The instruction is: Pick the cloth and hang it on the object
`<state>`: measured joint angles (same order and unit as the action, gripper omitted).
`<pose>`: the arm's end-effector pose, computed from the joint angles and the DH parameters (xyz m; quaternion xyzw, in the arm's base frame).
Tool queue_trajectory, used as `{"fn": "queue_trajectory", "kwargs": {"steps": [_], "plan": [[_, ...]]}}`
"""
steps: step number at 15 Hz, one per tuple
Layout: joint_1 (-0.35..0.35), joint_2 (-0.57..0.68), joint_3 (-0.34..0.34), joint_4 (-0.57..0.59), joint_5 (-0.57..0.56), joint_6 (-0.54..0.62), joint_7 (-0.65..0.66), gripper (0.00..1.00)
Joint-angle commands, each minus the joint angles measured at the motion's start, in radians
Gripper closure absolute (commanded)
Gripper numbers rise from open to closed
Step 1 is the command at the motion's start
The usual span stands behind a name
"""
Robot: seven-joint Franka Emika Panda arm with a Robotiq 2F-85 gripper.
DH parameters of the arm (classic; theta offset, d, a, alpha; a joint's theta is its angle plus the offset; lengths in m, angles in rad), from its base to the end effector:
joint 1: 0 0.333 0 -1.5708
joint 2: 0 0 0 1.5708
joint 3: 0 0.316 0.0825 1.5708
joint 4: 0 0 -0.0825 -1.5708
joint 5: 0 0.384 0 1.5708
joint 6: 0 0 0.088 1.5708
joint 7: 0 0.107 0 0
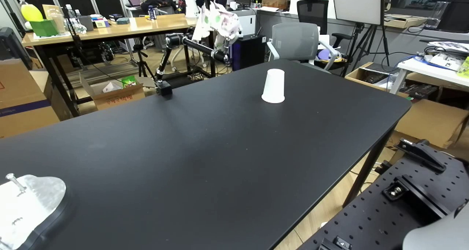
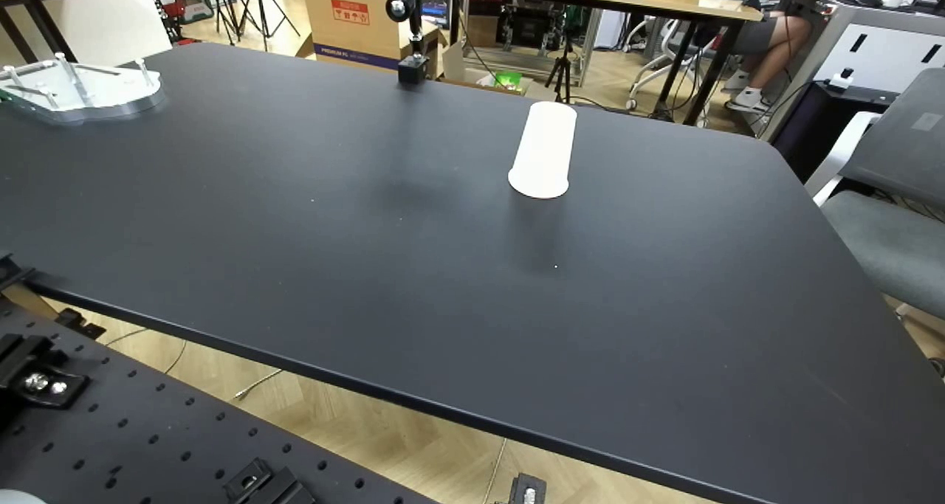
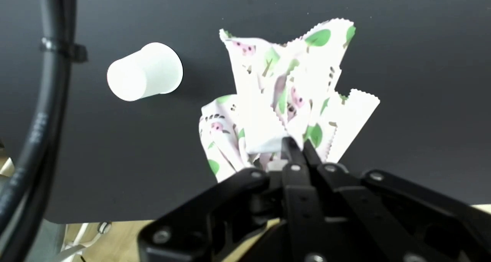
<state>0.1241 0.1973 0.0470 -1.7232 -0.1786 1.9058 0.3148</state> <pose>0.6121 0.0910 0.4654 0.9959 -0.0421 0.0122 0.0788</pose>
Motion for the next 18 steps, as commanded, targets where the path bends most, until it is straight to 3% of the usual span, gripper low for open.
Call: {"fn": "queue_trajectory", "kwargs": {"steps": [1, 18], "plan": [[-0.003, 0.027, -0.001, 0.002, 0.010, -0.026, 0.005, 0.99], [-0.013, -0.060, -0.001, -0.175, 0.075, -0.037, 0.009, 0.99]]}}
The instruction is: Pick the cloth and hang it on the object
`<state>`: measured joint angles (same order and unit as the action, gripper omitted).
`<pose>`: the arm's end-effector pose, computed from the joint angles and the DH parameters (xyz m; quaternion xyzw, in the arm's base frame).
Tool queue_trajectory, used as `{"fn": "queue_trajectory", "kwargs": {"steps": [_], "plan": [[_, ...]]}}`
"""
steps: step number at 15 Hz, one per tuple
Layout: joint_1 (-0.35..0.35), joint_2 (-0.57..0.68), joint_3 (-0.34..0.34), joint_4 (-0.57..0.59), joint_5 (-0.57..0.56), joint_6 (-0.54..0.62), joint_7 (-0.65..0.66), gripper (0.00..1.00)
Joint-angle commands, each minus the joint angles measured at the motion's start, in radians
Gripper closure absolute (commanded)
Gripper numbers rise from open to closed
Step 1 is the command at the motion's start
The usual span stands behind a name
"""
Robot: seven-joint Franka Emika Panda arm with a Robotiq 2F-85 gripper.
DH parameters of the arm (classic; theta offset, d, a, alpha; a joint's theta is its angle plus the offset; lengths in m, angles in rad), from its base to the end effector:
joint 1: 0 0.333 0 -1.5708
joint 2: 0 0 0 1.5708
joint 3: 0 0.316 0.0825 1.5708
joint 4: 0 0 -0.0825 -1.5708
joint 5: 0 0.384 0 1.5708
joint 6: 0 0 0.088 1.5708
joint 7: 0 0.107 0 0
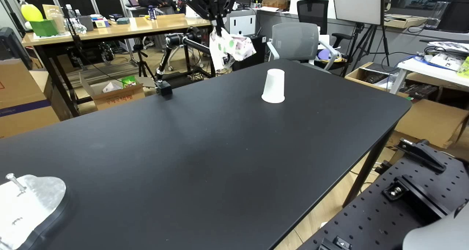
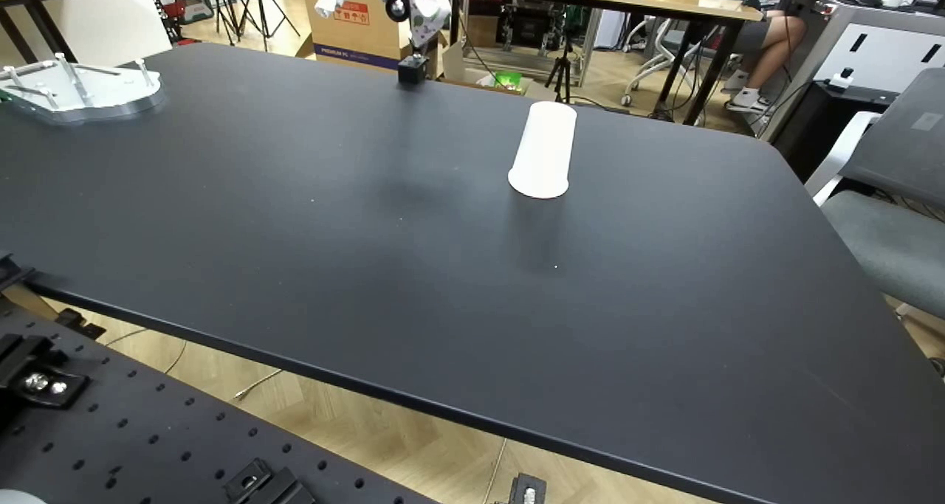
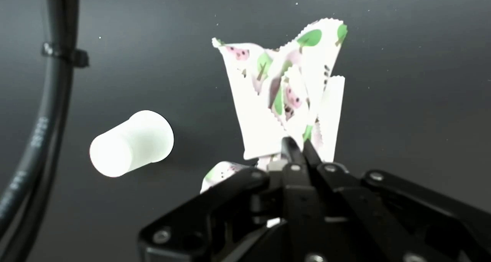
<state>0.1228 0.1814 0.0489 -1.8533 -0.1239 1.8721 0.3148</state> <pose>0.5814 0.0901 0.4116 0.9941 -0.0481 -0.0657 0.0709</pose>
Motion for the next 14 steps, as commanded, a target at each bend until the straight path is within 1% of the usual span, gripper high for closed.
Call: {"fn": "queue_trajectory", "kwargs": {"steps": [1, 7, 14], "plan": [[-0.016, -0.045, -0.006, -0.050, 0.024, 0.001, 0.008, 0.99], [-0.035, -0.016, -0.013, -0.051, 0.023, 0.041, 0.008, 0.99], [-0.034, 0.021, -0.014, -0.043, 0.027, 0.094, 0.008, 0.99]]}}
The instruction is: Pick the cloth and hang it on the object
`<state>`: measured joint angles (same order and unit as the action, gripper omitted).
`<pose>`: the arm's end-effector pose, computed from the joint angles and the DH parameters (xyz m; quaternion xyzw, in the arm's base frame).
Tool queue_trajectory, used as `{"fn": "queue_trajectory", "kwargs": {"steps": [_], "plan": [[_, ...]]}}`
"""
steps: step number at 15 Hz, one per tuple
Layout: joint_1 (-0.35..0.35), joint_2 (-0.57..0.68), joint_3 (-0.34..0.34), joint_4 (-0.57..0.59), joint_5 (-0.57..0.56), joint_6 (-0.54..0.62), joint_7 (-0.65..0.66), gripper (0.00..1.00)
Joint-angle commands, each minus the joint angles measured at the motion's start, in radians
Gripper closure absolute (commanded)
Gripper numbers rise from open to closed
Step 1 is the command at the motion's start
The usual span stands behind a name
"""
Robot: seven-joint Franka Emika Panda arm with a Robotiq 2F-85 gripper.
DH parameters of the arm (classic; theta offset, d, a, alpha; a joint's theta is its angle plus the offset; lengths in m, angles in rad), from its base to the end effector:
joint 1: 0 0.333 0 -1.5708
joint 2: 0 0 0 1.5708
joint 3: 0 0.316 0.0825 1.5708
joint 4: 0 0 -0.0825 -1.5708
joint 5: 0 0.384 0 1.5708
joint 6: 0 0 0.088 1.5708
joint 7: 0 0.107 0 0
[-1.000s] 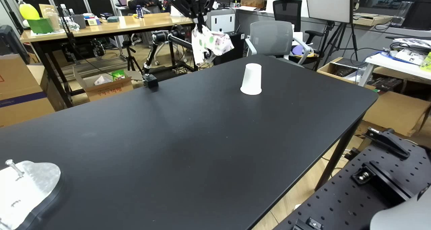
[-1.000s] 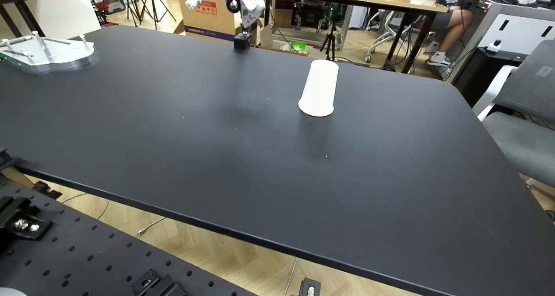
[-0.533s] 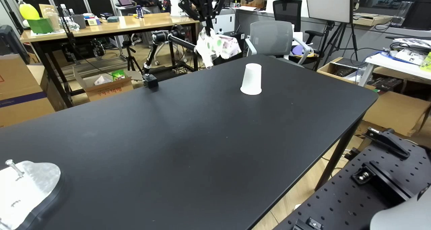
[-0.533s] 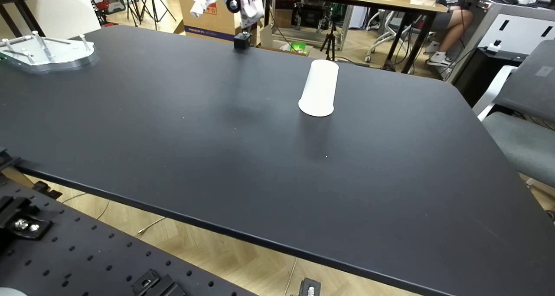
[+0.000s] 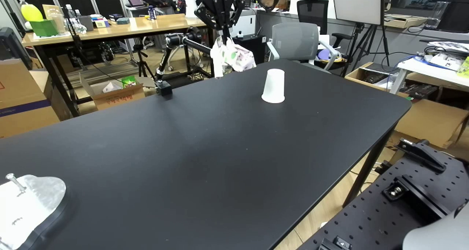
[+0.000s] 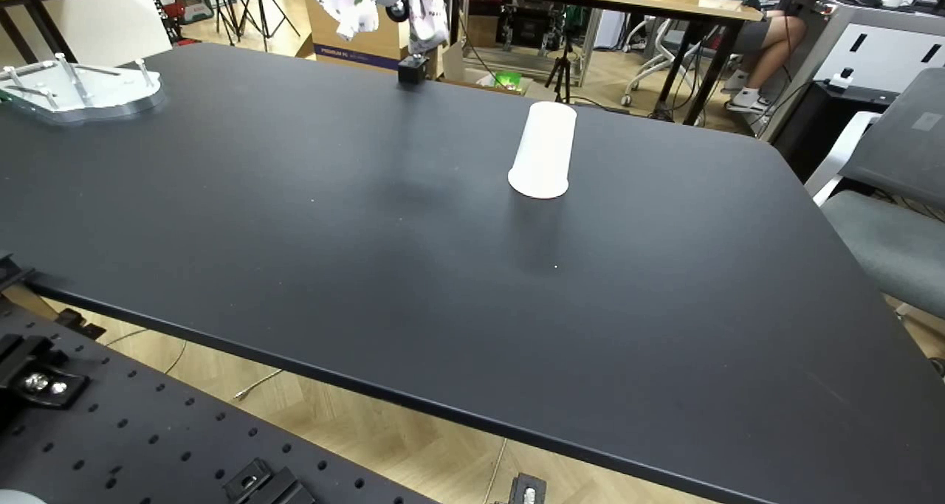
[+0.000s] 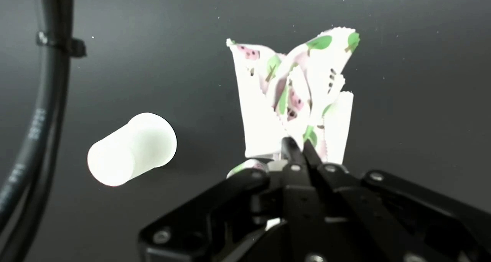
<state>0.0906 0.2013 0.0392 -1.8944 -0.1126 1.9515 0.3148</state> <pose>0.5857 0.0680 0.3869 0.9940 -0.0676 -0.0597 0.0613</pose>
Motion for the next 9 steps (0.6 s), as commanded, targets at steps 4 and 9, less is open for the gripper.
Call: {"fn": "queue_trajectory", "kwargs": {"steps": [4, 9], "plan": [[-0.008, 0.001, -0.010, -0.003, 0.037, 0.022, 0.003, 0.72], [-0.004, -0.022, -0.011, -0.009, 0.033, 0.012, 0.006, 0.45]]}}
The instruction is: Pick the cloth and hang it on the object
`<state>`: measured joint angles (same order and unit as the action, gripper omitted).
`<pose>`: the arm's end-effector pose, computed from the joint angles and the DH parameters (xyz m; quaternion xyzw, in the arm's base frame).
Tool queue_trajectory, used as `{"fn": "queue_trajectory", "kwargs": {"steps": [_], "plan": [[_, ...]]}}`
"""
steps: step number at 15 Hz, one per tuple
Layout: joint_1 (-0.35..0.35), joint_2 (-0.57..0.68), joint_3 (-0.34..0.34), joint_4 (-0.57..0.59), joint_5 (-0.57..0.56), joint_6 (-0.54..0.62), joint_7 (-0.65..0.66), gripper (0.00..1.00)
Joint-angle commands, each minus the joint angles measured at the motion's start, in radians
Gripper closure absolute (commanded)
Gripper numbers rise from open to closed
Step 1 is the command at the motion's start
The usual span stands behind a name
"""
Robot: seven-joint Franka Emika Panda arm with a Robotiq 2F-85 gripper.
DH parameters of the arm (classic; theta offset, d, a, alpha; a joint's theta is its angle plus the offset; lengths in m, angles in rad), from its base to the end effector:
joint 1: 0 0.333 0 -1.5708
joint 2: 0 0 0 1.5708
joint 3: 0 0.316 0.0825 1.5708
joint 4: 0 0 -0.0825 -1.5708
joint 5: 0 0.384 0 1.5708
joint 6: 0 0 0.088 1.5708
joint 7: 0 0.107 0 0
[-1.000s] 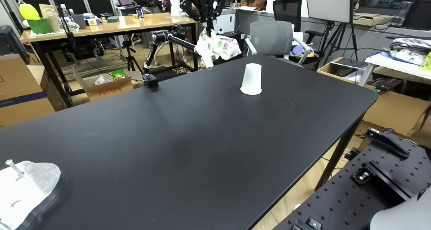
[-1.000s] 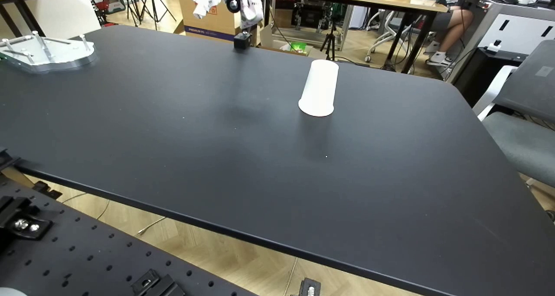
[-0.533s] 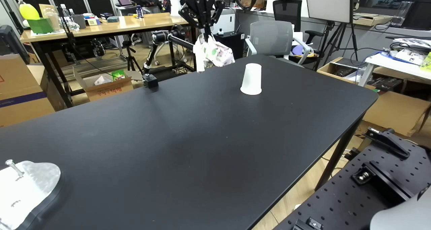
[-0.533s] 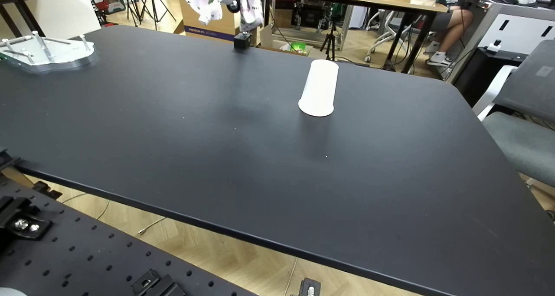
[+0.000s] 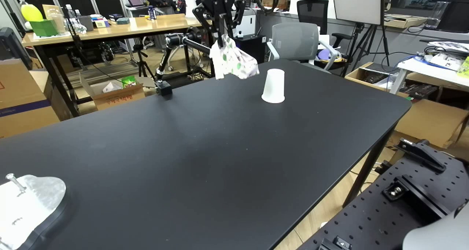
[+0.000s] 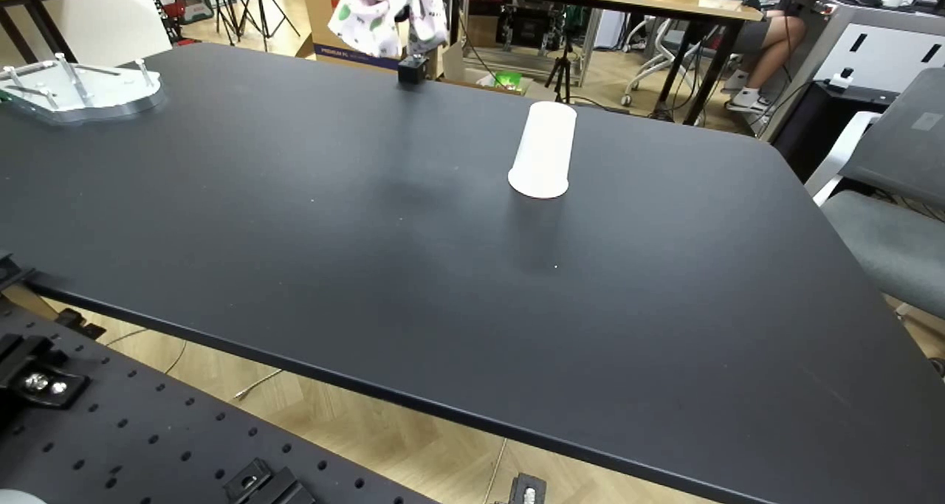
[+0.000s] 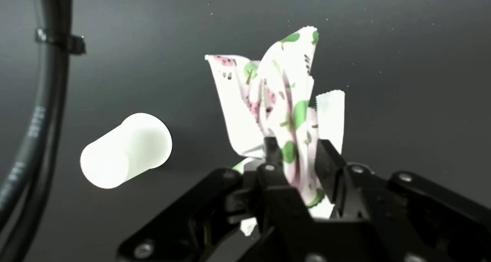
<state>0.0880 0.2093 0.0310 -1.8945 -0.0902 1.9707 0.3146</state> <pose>0.5887 0.0638 0.3834 0.9941 -0.0773 -0.0568 0.0504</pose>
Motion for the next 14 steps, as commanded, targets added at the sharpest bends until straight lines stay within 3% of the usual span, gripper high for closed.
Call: {"fn": "queue_trajectory", "kwargs": {"steps": [1, 7, 14], "plan": [[-0.001, -0.037, -0.002, -0.011, 0.010, -0.008, 0.007, 0.38], [0.003, -0.097, 0.003, -0.024, 0.002, -0.012, 0.016, 0.00], [0.001, -0.104, 0.015, -0.006, 0.012, -0.008, -0.003, 0.00]]}}
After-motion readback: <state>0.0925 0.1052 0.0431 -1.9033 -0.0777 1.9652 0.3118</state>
